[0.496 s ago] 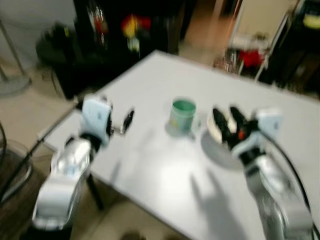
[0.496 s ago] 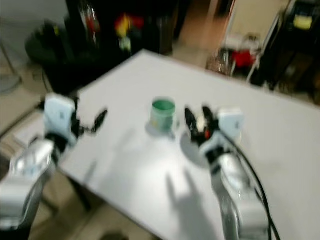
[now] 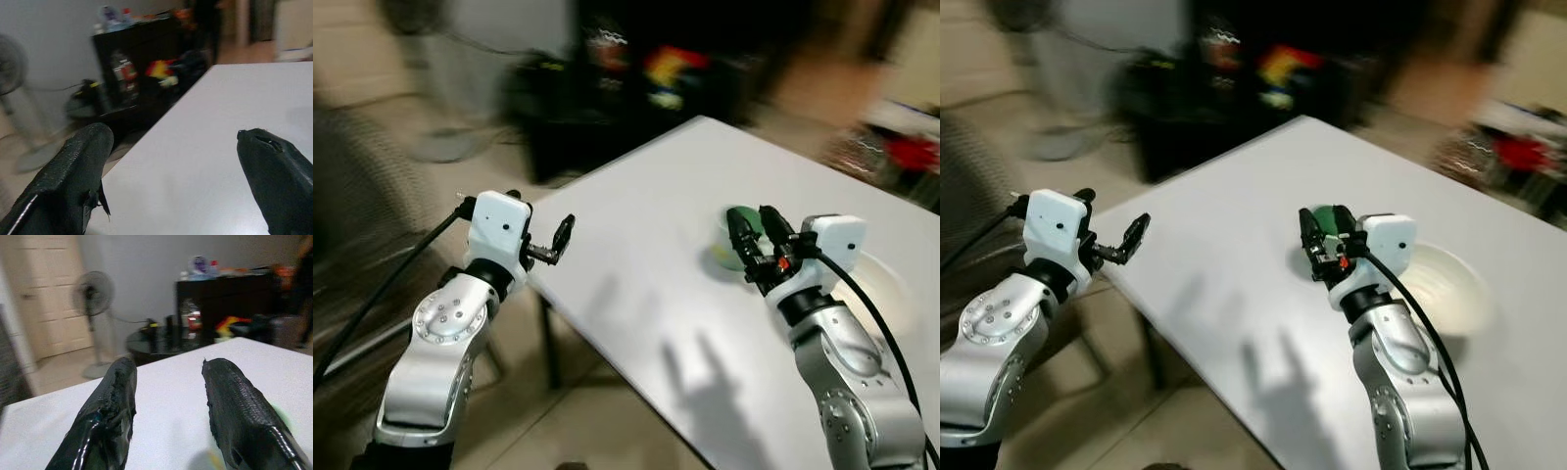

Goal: Setting the table

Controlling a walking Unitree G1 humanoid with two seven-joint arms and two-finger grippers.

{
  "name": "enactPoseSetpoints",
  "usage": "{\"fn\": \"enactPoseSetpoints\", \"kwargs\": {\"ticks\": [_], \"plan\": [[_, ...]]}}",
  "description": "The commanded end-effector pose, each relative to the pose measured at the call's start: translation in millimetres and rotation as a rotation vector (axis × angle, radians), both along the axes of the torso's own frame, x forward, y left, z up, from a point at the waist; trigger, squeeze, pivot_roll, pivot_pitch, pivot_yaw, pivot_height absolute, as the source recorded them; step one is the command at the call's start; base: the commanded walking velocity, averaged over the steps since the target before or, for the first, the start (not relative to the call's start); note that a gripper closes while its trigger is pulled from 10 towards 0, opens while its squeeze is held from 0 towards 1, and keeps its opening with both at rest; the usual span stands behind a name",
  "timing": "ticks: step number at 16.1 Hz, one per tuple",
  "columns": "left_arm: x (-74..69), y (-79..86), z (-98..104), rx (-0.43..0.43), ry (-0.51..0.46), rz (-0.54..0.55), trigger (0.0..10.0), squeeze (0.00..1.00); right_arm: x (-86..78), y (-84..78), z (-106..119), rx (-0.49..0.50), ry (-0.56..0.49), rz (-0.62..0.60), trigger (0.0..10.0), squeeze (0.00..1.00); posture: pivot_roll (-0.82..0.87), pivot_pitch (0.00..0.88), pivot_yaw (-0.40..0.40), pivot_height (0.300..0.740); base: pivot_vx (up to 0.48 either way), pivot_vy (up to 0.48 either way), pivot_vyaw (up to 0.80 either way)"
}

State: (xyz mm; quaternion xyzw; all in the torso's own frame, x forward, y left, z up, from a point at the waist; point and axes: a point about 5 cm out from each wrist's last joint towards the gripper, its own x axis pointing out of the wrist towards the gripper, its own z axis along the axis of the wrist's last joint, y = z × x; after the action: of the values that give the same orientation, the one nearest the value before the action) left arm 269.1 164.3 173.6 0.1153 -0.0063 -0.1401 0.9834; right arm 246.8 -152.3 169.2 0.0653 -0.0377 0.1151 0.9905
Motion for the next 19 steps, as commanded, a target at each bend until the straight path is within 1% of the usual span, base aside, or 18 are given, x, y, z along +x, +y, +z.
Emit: {"fn": "enactPoseSetpoints", "kwargs": {"ticks": [1,3,4,5,6,7,10,13,17,19], "plan": [[0.3,-1.9,1.3,0.004,-0.002,-0.008,10.0,0.00,0.5,-3.2,2.1,-0.003,-0.008,-0.016,10.0,0.20,0.07,0.000,-0.019,0.740,0.000,0.000,0.80],[0.3,-1.9,1.3,0.004,-0.002,-0.008,10.0,0.00,0.5,-3.2,2.1,-0.003,-0.008,-0.016,10.0,0.20,0.07,0.000,-0.019,0.740,0.000,0.000,0.80],[-1.0,-3.1,-4.4,-0.002,0.001,0.080,10.0,0.00,5.2,6.3,-17.0,0.033,0.066,0.023,10.0,0.00,0.10,0.000,-0.062,0.740,0.000,0.000,0.80],[-1.1,-2.7,-5.5,-0.010,0.002,0.103,10.0,0.00,6.2,8.5,-23.2,0.038,0.090,0.032,10.0,0.00,0.10,0.000,-0.060,0.740,0.000,0.000,0.80],[1.5,-4.5,-5.8,-0.019,0.001,0.109,10.0,0.00,7.1,7.2,-27.8,0.039,0.107,0.018,10.0,0.00,0.09,0.000,-0.051,0.740,0.000,0.000,0.80],[3.8,-7.6,-5.4,-0.026,0.001,0.098,10.0,0.00,7.0,4.6,-28.4,0.041,0.109,0.004,10.0,0.00,0.08,0.000,-0.039,0.740,0.000,0.000,0.80],[6.7,-13.5,-4.9,-0.022,0.007,0.068,10.0,0.00,6.7,-0.1,-27.4,0.047,0.091,-0.034,10.0,0.00,0.07,0.000,-0.012,0.740,0.000,0.314,0.80],[10.0,-10.9,-3.0,-0.010,0.002,0.068,10.0,0.00,6.1,0.9,-29.4,0.054,0.088,-0.044,10.0,0.00,0.08,0.000,-0.008,0.740,0.000,0.316,0.80],[8.5,-8.3,-1.5,-0.007,-0.003,0.072,10.0,0.00,9.0,7.4,-30.5,0.058,0.080,-0.030,10.0,0.00,0.09,0.000,-0.019,0.740,0.000,0.319,0.80],[6.2,-9.0,-2.3,-0.005,0.001,0.067,10.0,0.00,8.7,6.9,-30.9,0.055,0.080,-0.025,10.0,0.00,0.10,0.000,-0.020,0.740,0.000,0.315,0.80]]}}
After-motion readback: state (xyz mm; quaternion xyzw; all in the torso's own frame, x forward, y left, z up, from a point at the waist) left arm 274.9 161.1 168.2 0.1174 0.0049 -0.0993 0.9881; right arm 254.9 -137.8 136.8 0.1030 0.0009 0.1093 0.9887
